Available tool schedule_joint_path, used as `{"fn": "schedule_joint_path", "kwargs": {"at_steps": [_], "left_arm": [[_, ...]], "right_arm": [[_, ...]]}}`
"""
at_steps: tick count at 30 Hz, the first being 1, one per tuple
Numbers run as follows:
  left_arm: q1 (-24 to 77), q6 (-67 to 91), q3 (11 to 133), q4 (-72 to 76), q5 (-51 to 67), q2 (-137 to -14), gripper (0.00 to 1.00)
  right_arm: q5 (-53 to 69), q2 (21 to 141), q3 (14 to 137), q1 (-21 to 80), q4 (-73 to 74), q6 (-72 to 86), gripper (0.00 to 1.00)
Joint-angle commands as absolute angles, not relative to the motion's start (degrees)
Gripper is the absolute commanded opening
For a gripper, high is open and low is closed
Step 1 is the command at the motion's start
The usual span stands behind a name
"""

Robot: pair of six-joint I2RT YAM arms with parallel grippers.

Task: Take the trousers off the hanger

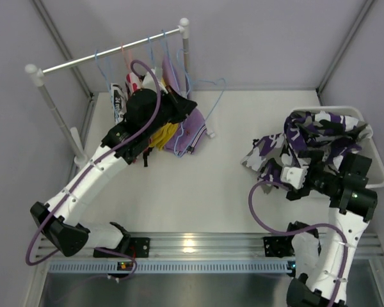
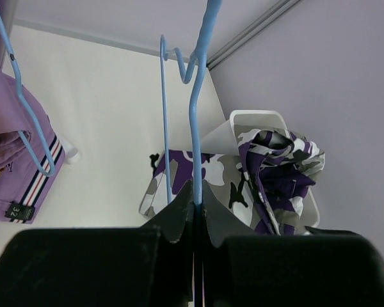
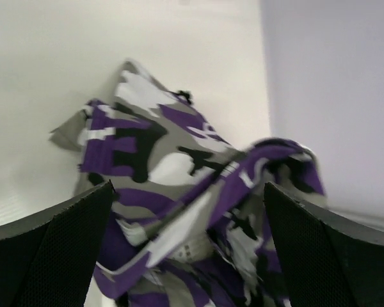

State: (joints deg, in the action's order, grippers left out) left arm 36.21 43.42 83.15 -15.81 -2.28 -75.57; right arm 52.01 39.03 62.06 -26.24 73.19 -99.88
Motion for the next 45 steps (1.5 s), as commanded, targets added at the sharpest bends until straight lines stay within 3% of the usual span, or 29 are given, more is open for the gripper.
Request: {"fn": "schedule_joint_path", "kwargs": {"at_steps": [1,5,8,13,18,21,32,45], "left_arm": [[36.4,45.0,85.3,-14.4,-1.8,-73.6,0.00],[35.9,45.4,84.4,-14.3,-1.7,-73.7,0.00],[35.1,45.3,84.3,-14.8,-1.5,-73.7,0.00],[32.6,45.2,84.6,-15.6,-0.8,-73.9,0.00],[30.1,48.2,84.3,-16.3,-0.3,-74.9,0.00],[28.5,49.7,84.4,-16.5,2.2,-75.1,0.00],[26.4,51.7,82.8,-15.7,3.2,-74.1,0.00],[25.3,53.1,82.6,-16.1,4.9,-74.6,0.00]], "right_arm": [[46.3,40.2,57.6,-19.0,81.9,-106.1,0.99],[37.6,48.9,59.7,-6.5,62.9,-74.0,0.99],[38.8,55.6,67.2,-4.5,57.4,-64.0,0.99],[28.9,54.7,66.4,10.0,56.1,-65.8,0.99],[7.9,52.9,59.1,29.7,56.7,-66.5,0.99],[-2.7,53.9,55.6,35.8,55.1,-65.6,0.99],[-17.5,62.7,52.1,45.2,51.3,-61.8,0.99],[-25.7,71.8,45.6,44.6,40.5,-62.8,0.99]]}}
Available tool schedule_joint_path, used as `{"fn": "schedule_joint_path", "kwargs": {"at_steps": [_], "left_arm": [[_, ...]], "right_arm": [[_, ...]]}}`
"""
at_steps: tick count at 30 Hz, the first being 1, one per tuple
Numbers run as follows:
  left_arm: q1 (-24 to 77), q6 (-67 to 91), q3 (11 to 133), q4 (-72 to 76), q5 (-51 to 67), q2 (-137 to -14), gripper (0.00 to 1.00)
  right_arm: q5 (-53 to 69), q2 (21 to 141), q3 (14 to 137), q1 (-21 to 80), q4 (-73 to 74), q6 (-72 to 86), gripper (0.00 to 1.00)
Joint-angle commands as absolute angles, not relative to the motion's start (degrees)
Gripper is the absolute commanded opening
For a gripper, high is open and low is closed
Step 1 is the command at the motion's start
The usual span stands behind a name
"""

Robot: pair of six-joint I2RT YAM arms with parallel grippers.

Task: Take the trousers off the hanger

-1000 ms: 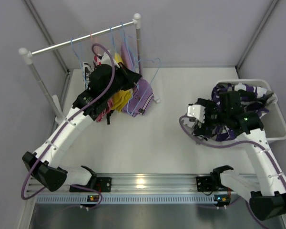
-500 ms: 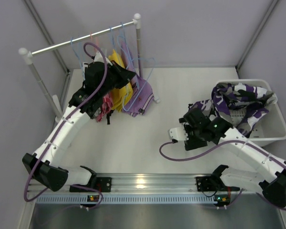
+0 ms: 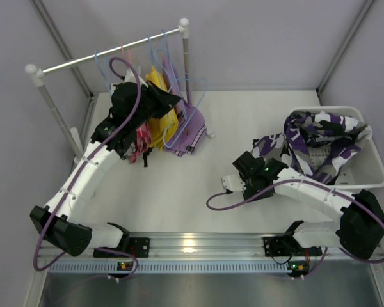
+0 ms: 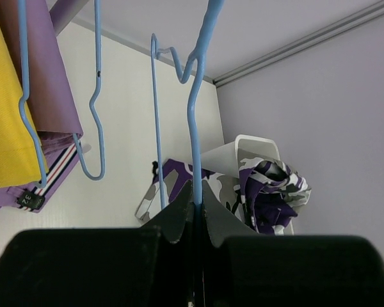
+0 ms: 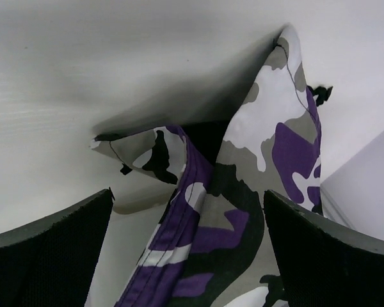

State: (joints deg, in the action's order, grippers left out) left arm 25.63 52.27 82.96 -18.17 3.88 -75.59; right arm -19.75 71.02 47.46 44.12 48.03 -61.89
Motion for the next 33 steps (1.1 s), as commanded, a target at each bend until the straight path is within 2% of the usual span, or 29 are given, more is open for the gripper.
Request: {"fn": "schedule_joint_path", "kwargs": {"at_steps": [1,5,7,8,11,12,14,22,25,28,33], "left_arm": [[25.4,53.3,82.5,-16.0,5.0,-74.8,0.00],[25.3,52.9,82.7,-16.0,5.1,-74.9,0.00],[25.3,52.8,82.8,-15.9,5.3,-75.0,0.00],[25.3,52.8,82.8,-15.8,5.5,-74.9,0.00],[25.3,52.8,82.8,-15.9,5.7,-75.1,0.00],[25.3,52.7,82.8,-15.8,5.5,-75.1,0.00],[25.3,52.4,83.0,-15.7,5.3,-75.0,0.00],[25.3,50.6,83.1,-15.4,4.0,-74.7,0.00],[25.3,50.0,83.2,-15.0,4.0,-74.6,0.00],[25.3,49.4,83.4,-15.0,4.0,-74.5,0.00],[25.2,49.4,83.3,-15.3,4.1,-74.5,0.00]], "right_arm": [[-26.4,72.0,45.0,44.2,39.0,-63.4,0.99],[-30.7,73.4,42.8,42.3,33.9,-65.3,0.98],[-30.8,74.1,43.6,41.5,33.6,-65.2,0.85],[-30.0,74.3,45.3,40.6,33.7,-64.6,0.68],[-27.2,74.4,51.4,39.6,37.0,-61.4,0.38],[-26.5,74.1,53.1,39.5,37.7,-60.7,0.17],[-23.9,72.5,58.2,38.9,39.8,-58.5,0.00],[-18.4,66.1,73.7,35.1,44.6,-53.9,0.00],[-16.3,63.3,76.3,29.5,43.8,-54.4,0.00],[-12.2,60.9,78.4,20.1,41.4,-54.8,0.00],[-1.3,58.5,80.6,-3.8,35.5,-49.4,0.00]]}}
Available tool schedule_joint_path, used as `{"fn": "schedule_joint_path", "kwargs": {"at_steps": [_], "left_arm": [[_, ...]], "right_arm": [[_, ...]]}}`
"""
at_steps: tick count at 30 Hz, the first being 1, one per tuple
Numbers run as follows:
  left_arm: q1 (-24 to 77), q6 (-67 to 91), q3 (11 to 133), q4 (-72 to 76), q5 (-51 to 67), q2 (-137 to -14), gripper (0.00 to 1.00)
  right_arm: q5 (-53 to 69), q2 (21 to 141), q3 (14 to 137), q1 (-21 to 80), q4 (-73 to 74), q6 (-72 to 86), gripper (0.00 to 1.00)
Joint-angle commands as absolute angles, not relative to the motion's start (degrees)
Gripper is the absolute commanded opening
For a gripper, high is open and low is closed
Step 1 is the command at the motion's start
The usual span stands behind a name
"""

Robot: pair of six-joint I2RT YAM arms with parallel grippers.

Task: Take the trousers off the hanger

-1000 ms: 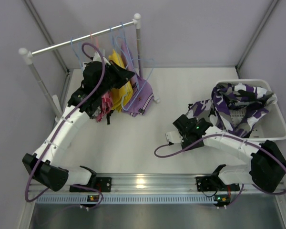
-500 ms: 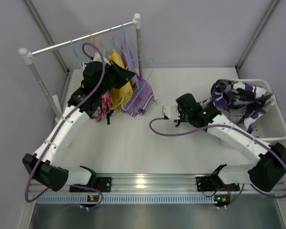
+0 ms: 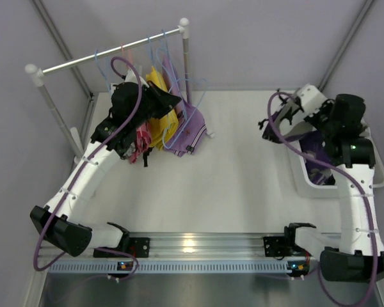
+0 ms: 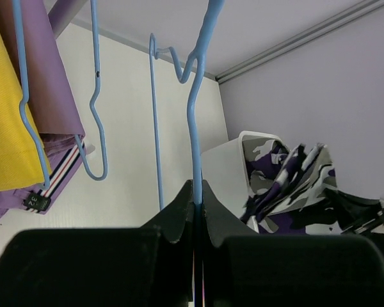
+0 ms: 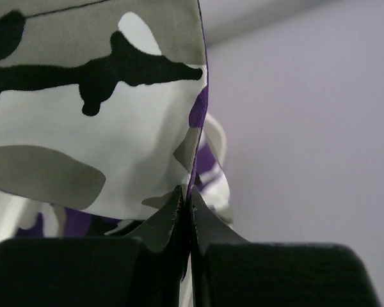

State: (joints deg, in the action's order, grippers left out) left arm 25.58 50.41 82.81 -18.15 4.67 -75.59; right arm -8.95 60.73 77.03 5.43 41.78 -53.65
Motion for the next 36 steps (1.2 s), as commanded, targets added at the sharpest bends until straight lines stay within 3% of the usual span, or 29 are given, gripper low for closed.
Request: {"fn": "schedule_joint_path", "kwargs": {"at_steps": [1,9,15,22,31,34,36], "left_arm": [[25.3,49.6,83.3,-15.5,4.3,-74.6,0.00],[25.4,48.7,84.2,-14.7,5.9,-74.9,0.00],[26.1,42.8,84.8,-13.3,9.3,-74.6,0.00],[27.7,31.8,86.6,-16.2,9.9,-74.0,0.00],[29.2,22.3,85.0,-20.7,9.1,-70.5,0.00],[29.5,20.1,84.3,-21.3,8.2,-68.4,0.00],[29.6,18.2,84.4,-22.3,8.0,-67.1,0.00]], "right_arm": [[2.3,58.7,80.5,-10.3,35.1,-48.7,0.00],[9.2,71.1,78.1,-27.9,37.0,-47.7,0.00],[12.0,78.1,70.5,-27.2,36.7,-50.8,0.00],[4.4,88.8,66.1,-23.6,33.4,-52.8,0.00],[0.3,88.8,58.0,-23.3,27.6,-58.2,0.00],[1.3,87.1,60.4,-23.6,29.0,-56.2,0.12],[3.2,86.0,63.9,-23.6,31.1,-53.9,0.40]]}}
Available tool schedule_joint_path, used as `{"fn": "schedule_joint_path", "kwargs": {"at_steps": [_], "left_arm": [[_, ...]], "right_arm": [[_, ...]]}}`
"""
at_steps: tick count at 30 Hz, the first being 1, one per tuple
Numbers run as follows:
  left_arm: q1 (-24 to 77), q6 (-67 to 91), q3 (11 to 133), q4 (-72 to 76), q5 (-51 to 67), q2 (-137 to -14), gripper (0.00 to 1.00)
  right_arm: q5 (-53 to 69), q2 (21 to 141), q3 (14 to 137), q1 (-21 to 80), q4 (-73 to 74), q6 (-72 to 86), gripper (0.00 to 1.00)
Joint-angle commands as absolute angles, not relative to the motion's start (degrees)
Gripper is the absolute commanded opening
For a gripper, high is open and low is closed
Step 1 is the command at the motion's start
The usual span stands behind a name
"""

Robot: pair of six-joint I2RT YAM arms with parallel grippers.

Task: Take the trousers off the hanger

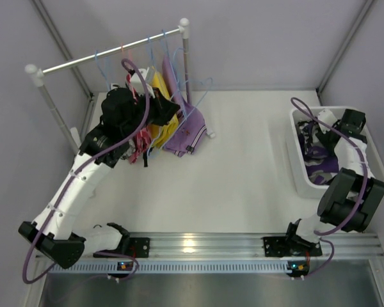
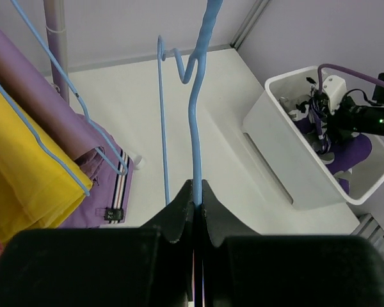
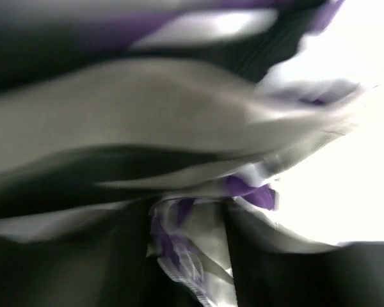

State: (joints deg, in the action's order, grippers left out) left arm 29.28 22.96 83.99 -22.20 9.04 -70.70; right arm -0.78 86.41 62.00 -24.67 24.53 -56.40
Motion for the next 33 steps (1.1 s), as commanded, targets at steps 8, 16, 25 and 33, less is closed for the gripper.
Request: {"fn": "schedule_joint_path", "kwargs": {"at_steps": [8,16,25,33], "left_arm": [[28.9,10.6,85.5,-24.9,7.0,-60.7,0.00],[23.1,7.0,85.8,-25.9,7.6,-54.4,0.00],[9.7,13.0,82.9,-30.8,2.7,-42.3,0.00],[3.9,15.1,77.0,-38.6,1.1,-32.8,0.00]], "right_arm": [[7.8,82.5,78.9,-23.9,37.8,-47.7,0.99],[14.1,79.9,93.9,-24.1,40.9,-40.3,0.99],[19.6,79.2,105.4,-21.0,45.7,-32.6,0.99],[18.1,78.8,104.6,-14.4,46.2,-31.3,0.99]]}}
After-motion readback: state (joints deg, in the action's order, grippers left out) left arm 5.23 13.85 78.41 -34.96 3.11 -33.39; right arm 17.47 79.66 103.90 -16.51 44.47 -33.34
